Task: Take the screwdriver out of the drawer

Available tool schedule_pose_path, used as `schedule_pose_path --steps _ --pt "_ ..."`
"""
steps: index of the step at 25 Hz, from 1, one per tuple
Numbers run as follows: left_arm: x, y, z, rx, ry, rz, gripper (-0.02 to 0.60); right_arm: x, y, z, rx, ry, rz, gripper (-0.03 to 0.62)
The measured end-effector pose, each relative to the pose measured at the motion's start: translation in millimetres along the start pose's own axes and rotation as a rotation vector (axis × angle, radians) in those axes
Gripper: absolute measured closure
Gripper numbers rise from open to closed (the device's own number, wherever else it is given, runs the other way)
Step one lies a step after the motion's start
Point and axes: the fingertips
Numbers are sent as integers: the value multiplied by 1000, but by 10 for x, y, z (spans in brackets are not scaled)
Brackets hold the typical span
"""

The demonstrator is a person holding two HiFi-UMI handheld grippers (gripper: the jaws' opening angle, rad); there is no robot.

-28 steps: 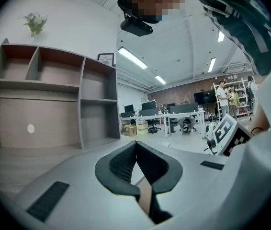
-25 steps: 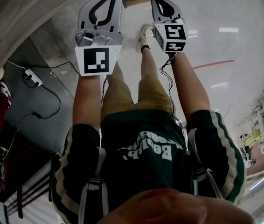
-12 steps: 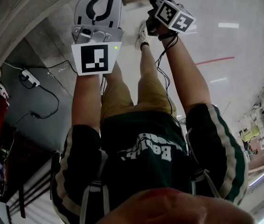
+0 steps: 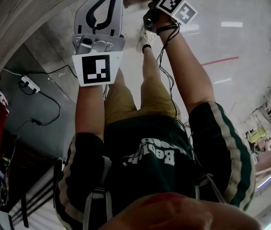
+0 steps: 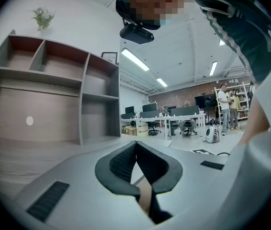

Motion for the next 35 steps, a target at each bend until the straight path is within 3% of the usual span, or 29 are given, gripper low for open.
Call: schedule_pose_path --steps 7,21,26,35 --pt "4 12 -43 -5 -6 5 563 -89 -55 -60 -10 1 -21 465" --pt "-2 -18 -192 13 -25 17 563 -272 -228 104 -5 156 -110 470" --pt "3 -20 -215 19 -28 24 563 -329 -232 18 15 104 -110 526" --pt "11 -9 -212 25 -30 16 563 -257 -288 -142 78 21 -54 530"
Point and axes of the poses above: the fingertips, and each gripper's own axes: x backward along the fingers, z to its right, y out of its underside, and after that the axes turned 7 degrees about -z, right-handed
